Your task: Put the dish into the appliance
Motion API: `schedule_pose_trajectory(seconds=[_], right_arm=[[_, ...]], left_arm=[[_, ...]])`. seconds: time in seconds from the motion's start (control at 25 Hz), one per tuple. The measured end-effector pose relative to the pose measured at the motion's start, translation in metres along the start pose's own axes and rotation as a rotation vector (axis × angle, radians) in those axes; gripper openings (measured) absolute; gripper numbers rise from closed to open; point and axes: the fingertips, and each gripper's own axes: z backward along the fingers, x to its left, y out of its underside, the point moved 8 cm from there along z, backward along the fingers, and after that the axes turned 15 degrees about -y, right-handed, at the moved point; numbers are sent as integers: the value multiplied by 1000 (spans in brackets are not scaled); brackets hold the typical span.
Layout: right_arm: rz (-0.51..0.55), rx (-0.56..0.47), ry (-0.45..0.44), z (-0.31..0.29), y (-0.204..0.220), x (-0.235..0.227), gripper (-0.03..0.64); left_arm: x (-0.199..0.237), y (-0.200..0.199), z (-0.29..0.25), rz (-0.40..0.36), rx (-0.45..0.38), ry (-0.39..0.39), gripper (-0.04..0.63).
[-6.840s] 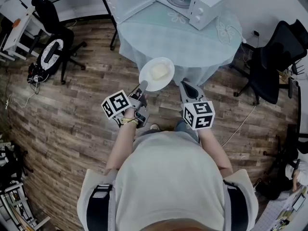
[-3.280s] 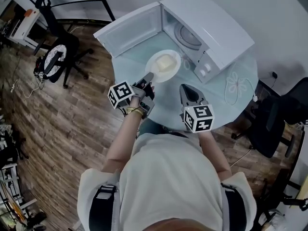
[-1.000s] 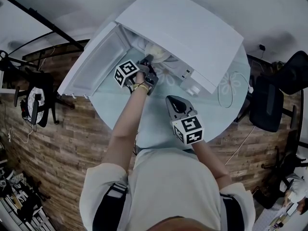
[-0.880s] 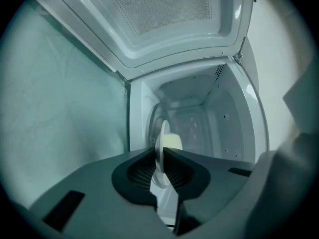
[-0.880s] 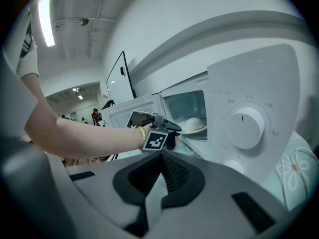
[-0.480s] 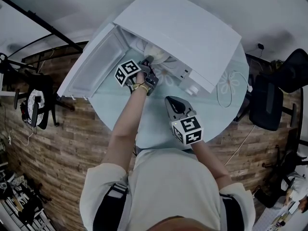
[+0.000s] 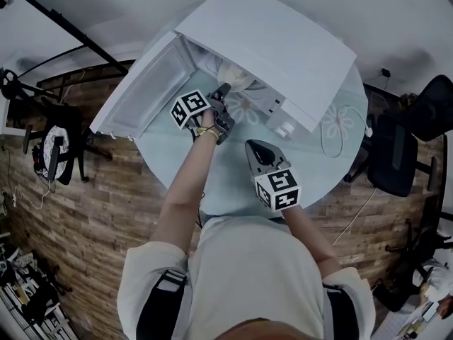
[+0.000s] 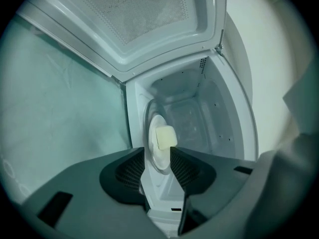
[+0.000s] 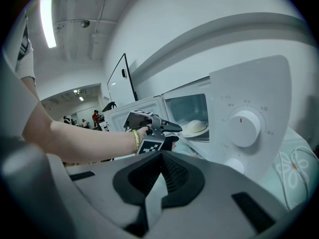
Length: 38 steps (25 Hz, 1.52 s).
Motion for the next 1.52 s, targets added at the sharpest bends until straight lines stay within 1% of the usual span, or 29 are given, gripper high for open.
schedule_pose_trajectory(seconds=[0.12,0.28,0.52,0.56,0.68,0.72,0.8,0.92,1.2,1.28,1.4,1.52], right_arm=[[0,-4,3,2,1,2,5],[12,-11,-1,6,2,4,5],[14,-7,0,9,4,8,5],[11,-4,-1,10,5,8,5],[3,1,-3,14,8,9,5],[0,1,-4,16,9,9,5],[-6,1,-9,19,10,11,5],[-9,4,-23,22,11,14,5],[-6,16,-68,29,17,29,5],[-5,18,-85,32,19,33,5],[-7,21,-105,38,22,38,5],[-11,23,-127,44,25,42,5]], left_arm=[[1,8,15,-45,-6,0,140],[1,20,40,-124,-29,10,140],[4,38,77,-197,-42,2,138],[5,42,85,-203,-48,1,130],[7,56,107,-226,-66,-16,66],[7,61,114,-245,-74,-28,43],[7,71,129,-301,-95,-53,23],[5,83,150,-386,-130,-79,11],[5,110,192,-493,-161,-101,9],[7,118,201,-512,-176,-111,9],[12,129,215,-508,-190,-124,9],[18,143,226,-510,-187,-140,9]])
